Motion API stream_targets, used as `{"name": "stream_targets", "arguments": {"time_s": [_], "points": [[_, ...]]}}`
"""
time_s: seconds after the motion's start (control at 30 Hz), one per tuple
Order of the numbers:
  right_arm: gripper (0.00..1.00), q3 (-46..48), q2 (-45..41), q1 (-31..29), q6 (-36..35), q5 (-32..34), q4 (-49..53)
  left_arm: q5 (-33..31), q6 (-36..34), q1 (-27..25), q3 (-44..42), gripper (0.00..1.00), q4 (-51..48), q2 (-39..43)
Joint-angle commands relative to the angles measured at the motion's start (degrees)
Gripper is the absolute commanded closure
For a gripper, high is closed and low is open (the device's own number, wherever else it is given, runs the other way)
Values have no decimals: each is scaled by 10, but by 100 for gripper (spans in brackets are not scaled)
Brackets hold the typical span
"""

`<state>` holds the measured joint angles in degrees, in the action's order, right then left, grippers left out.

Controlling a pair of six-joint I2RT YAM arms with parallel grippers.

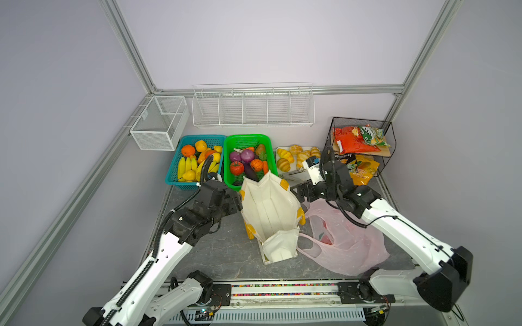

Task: Place the mixed food into the grocery bags and tie them
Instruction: 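Lift the white tote with the left gripper and stand it upright near the baskets, then grasp the black-yellow chips bag on the rack with the right gripper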

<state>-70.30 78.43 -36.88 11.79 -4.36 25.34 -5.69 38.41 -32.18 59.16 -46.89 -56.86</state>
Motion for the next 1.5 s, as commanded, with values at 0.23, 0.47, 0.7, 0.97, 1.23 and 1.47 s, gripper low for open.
{"name": "stream_targets", "arguments": {"time_s": [0.23,0.47,0.7,0.97,1.23,1.47], "points": [[70,34,18,-14,23,-9,8,124,-15,4,-43,91,141,-78],[78,85,-43,-21,42,-41,3,207,-85,3,17,100,158,-159],[56,84,-88,-14,38,23,30,208,-134,5,56,100,144,-200],[23,46,-132,113,31,1,45,205,-147,7,22,100,164,-176],[13,100,-84,312,140,-40,-73,210,-159,8,8,100,183,-163],[14,139,56,404,256,12,-233,229,-155,9,1,100,200,-161]]}}
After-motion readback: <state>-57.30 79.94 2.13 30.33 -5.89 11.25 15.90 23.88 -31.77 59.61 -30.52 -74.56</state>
